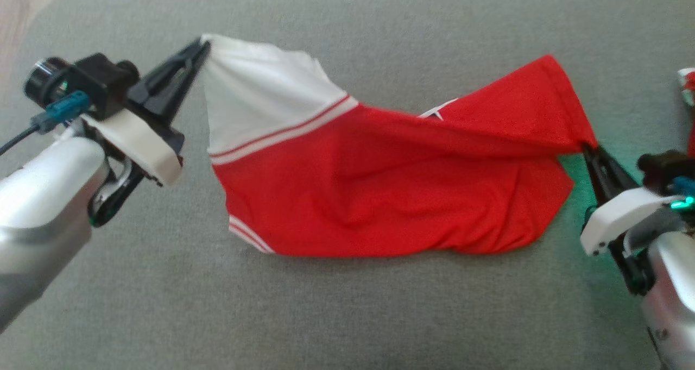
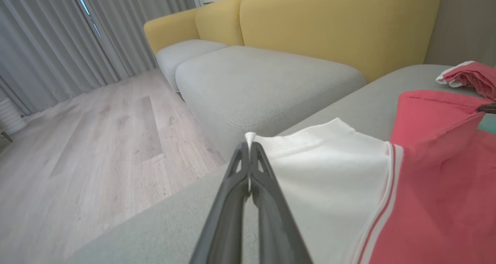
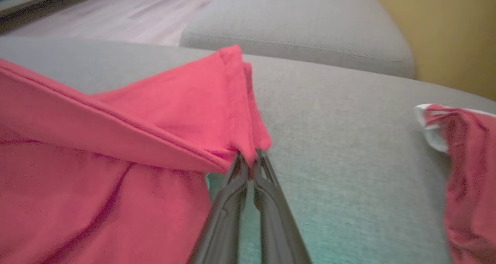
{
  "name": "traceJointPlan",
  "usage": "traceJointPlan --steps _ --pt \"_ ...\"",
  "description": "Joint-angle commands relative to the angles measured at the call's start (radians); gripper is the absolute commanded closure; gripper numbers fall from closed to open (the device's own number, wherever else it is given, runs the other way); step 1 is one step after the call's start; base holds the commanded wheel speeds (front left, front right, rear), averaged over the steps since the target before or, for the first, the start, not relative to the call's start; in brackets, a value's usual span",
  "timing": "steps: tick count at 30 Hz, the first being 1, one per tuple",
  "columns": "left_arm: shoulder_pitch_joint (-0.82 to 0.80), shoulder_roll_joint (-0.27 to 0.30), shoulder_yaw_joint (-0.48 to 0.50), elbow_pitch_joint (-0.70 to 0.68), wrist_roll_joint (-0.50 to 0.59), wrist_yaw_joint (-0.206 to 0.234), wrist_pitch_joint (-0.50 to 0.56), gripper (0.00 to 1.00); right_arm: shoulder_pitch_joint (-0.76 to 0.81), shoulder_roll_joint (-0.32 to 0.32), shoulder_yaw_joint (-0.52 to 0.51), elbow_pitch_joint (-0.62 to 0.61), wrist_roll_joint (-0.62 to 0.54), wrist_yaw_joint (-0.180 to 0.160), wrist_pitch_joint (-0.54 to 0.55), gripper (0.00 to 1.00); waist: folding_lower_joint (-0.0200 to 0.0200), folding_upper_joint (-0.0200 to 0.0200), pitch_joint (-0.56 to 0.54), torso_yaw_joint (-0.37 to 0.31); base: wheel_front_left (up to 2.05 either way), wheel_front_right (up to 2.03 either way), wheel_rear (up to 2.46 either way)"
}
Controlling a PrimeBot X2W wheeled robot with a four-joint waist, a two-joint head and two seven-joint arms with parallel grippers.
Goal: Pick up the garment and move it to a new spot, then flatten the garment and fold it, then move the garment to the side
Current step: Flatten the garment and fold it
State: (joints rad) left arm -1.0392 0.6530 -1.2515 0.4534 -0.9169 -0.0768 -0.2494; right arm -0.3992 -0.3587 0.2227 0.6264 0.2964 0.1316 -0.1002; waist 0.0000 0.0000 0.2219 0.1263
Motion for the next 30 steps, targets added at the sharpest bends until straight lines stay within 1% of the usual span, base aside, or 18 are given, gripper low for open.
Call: traceJointPlan --steps 1,5,6,7,12,14,17,19,21,24,26,28,30 --pt "-0.037 0.055 0.072 -0.023 0.016 0.016 -0.011 1.0 -0.023 -0.023 -0.003 -0.048 0.033 -0.001 -0.016 1.0 0.0 0.0 -0.037 -0.021 0.0 0.0 0.0" --pt "-0.014 0.091 0.165 -0.115 0.078 0.056 -0.012 1.0 -0.022 -0.048 -0.044 -0.156 0.137 -0.001 0.003 1.0 0.0 0.0 -0.107 -0.053 0.0 0.0 0.0" --pt "-0.014 0.091 0.165 -0.115 0.078 0.056 -0.012 1.0 -0.022 -0.048 -0.044 -0.156 0.137 -0.001 0.003 1.0 0.0 0.0 -0.107 -0.053 0.0 0.0 0.0" --pt "-0.004 0.102 0.19 -0.145 0.094 0.064 -0.012 1.0 -0.019 -0.058 -0.056 -0.194 0.164 -0.001 0.019 1.0 0.0 0.0 -0.123 -0.06 0.0 0.0 0.0" --pt "0.039 0.156 0.317 -0.304 0.157 0.094 -0.012 1.0 -0.005 -0.113 -0.136 -0.41 0.277 -0.001 0.143 1.0 0.0 0.0 -0.19 -0.096 0.0 0.0 0.0" --pt "0.045 0.175 0.365 -0.363 0.179 0.106 -0.012 1.0 -0.007 -0.118 -0.179 -0.493 0.303 -0.001 0.197 1.0 0.0 0.0 -0.202 -0.109 0.0 0.0 0.0" --pt "0.031 0.19 0.425 -0.43 0.202 0.124 -0.012 1.0 -0.032 -0.103 -0.246 -0.596 0.327 -0.001 0.273 1.0 0.0 0.0 -0.204 -0.123 0.0 0.0 0.0" --pt "0.006 0.201 0.443 -0.443 0.21 0.119 -0.012 1.0 -0.064 -0.09 -0.276 -0.645 0.327 -0.001 0.317 1.0 0.0 0.0 -0.196 -0.132 0.0 0.0 0.0" --pt "-0.031 0.211 0.449 -0.438 0.223 0.105 -0.004 1.0 -0.109 -0.081 -0.282 -0.675 0.307 -0.001 0.354 1.0 0.0 0.0 -0.183 -0.142 0.0 0.0 0.0" --pt "-0.101 0.203 0.456 -0.382 0.226 0.077 0.025 1.0 -0.2 -0.057 -0.283 -0.665 0.279 -0.001 0.392 1.0 0.0 0.0 -0.152 -0.15 0.0 0.0 0.0" --pt "-0.152 0.183 0.446 -0.319 0.228 0.045 0.061 1.0 -0.271 -0.042 -0.269 -0.626 0.267 -0.001 0.403 1.0 0.0 0.0 -0.122 -0.147 0.0 0.0 0.0" --pt "-0.207 0.148 0.446 -0.244 0.218 0.023 0.084 1.0 -0.349 -0.028 -0.242 -0.579 0.255 -0.001 0.396 1.0 0.0 0.0 -0.079 -0.146 0.0 0.0 0.0" --pt "-0.276 0.111 0.439 -0.169 0.236 0.004 0.091 1.0 -0.427 -0.008 -0.22 -0.519 0.243 -0.001 0.377 1.0 0.0 0.0 -0.027 -0.141 0.0 0.0 0.0"
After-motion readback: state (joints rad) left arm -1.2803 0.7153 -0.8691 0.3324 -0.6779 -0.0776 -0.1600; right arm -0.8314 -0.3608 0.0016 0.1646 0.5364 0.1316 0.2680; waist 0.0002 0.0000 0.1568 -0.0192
